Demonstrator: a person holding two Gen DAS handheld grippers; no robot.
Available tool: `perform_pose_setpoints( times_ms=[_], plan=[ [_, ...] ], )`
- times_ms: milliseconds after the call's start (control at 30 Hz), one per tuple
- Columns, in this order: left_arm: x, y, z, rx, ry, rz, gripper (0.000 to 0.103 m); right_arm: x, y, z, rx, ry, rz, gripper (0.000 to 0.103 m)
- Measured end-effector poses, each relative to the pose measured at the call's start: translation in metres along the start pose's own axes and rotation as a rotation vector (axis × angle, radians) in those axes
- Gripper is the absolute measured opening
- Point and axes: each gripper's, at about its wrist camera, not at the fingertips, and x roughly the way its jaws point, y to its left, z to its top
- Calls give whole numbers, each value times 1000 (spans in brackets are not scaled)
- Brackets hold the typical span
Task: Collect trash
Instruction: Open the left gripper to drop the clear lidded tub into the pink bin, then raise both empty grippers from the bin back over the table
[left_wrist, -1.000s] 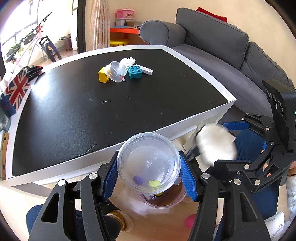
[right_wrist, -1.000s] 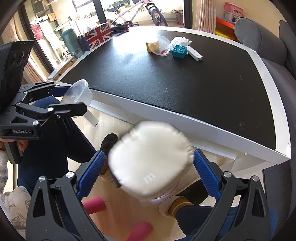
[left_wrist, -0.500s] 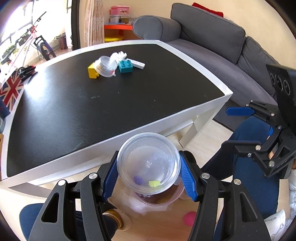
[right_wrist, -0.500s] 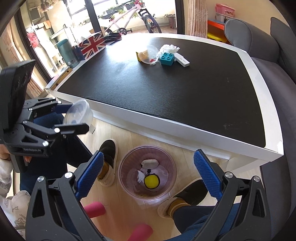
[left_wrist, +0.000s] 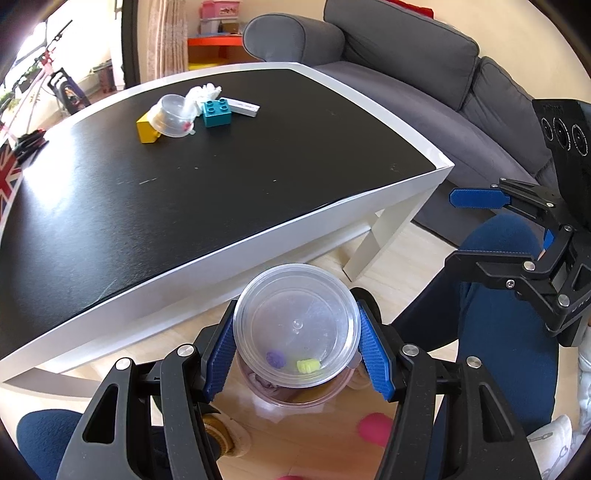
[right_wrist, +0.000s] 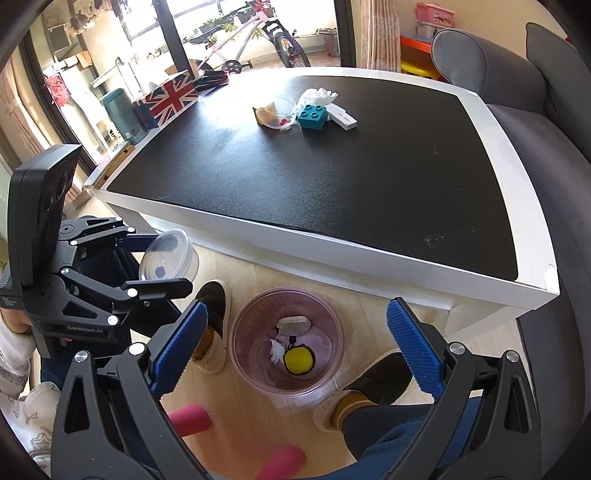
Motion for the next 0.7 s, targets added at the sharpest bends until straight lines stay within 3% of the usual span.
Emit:
perform_pose_setpoints(
  times_ms=[133,233,700],
  plan=[
    [1,-4,5,11,-3,-13,61,-3,-4,1,6,-5,-4,96],
    [-1,-4,7,5,-34,-12,92,-4,-6,1,10,-8,-7,96],
    [-5,3,10,-17,-32,10,95,-2,-5,1,11,-6,-2,96]
  ],
)
